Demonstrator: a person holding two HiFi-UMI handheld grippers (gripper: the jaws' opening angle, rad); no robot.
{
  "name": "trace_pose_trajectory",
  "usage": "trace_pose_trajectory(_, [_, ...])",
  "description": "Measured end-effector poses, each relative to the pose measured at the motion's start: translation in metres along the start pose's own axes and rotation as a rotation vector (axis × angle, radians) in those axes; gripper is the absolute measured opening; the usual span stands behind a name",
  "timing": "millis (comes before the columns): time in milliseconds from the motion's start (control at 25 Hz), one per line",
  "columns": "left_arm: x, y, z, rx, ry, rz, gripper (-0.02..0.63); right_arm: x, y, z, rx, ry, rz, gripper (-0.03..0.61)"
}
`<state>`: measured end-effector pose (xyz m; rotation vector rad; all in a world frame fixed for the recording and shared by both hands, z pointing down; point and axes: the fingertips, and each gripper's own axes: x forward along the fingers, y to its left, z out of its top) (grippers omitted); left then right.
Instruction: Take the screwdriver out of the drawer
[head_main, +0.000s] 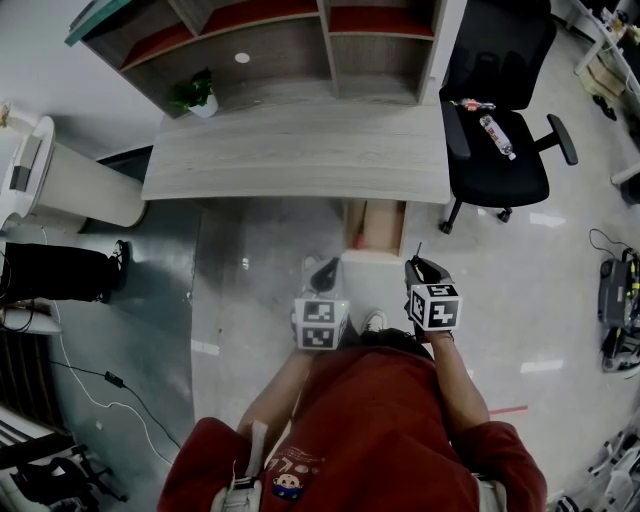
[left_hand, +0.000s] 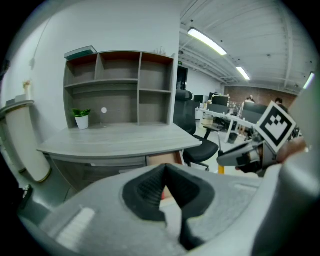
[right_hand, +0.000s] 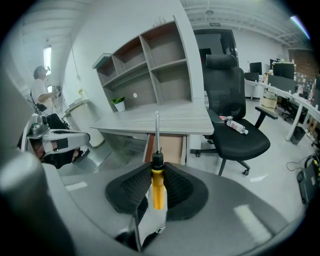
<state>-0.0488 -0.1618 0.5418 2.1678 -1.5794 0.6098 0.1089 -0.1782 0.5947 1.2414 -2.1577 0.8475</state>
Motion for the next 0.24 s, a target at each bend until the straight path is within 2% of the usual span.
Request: trace_pose_trajectory(240, [-0.0017, -0.0011, 0.0008, -0.001, 0.001, 0.007, -0.003, -0.0001, -0.0036, -0.003, -0.002, 0.005, 0.001, 0.072])
